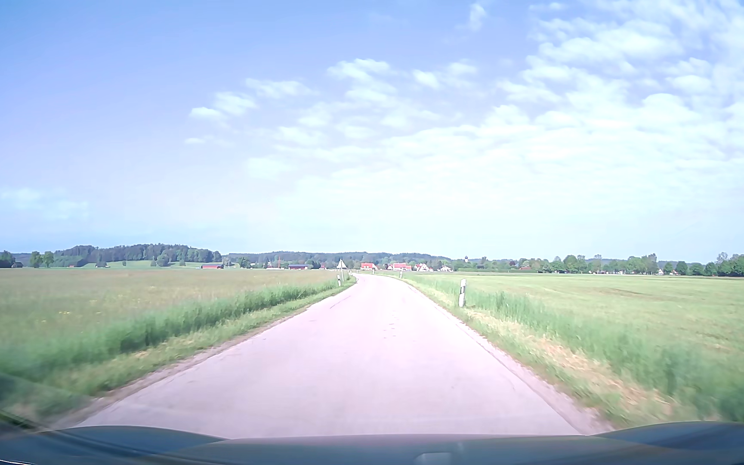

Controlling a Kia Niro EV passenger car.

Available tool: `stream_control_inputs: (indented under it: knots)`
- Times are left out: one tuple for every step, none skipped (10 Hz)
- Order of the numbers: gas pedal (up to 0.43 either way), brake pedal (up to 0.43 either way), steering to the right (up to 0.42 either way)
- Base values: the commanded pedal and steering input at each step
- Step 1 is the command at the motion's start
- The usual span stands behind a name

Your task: Follow the waypoints while adhering to traffic rules and regulations

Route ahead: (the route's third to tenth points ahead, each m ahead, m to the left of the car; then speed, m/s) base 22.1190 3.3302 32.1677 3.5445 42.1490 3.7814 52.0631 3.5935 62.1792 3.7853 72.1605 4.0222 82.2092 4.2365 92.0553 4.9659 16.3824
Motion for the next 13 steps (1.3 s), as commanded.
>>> stream_control_inputs:
  knots:
    - [0.169,0.000,-0.003]
    - [0.169,0.000,-0.004]
    - [0.169,0.000,-0.004]
    - [0.169,0.000,-0.005]
    - [0.169,0.000,-0.005]
    - [0.169,0.000,-0.005]
    - [0.169,0.000,-0.005]
    - [0.169,0.000,-0.005]
    - [0.169,0.000,-0.005]
    - [0.169,0.000,-0.005]
    - [0.169,0.000,-0.005]
    - [0.169,0.000,-0.005]
    - [0.169,0.000,-0.006]
